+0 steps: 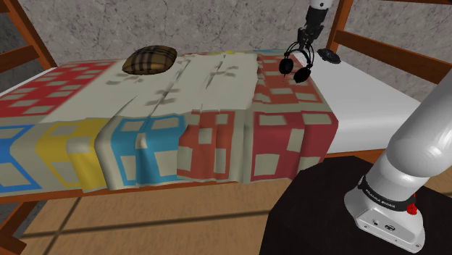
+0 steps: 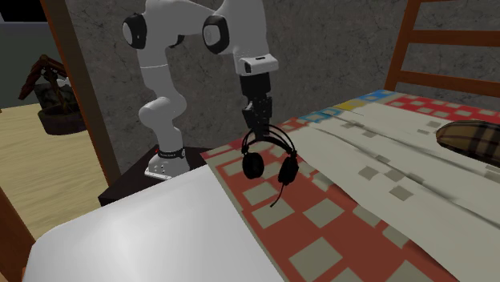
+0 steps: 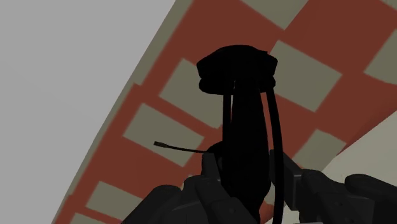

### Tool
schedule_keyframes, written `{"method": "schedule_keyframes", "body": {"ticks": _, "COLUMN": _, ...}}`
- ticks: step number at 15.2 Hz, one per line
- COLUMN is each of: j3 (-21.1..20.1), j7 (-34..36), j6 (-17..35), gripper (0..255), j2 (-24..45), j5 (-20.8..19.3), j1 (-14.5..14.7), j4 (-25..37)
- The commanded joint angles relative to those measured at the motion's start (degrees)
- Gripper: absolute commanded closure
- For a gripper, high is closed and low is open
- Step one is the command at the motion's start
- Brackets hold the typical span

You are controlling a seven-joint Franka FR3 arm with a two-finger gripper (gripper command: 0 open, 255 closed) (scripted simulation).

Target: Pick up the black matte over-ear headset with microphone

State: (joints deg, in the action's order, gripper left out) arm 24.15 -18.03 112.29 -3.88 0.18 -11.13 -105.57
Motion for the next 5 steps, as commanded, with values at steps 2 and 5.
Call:
{"method": "schedule_keyframes", "body": {"ticks": 2, "j3": 0.0, "j7": 0.0, "j6": -2.5, "gripper": 255, "j2": 0.3, "j5": 0.1, "j1": 0.0, "j4": 2.8}}
{"method": "schedule_keyframes", "body": {"ticks": 5, "j3": 0.0, "j7": 0.0, "j6": -3.4, "gripper": 255, "j2": 0.3, "j5": 0.1, "j1": 0.0, "j4": 3.7}}
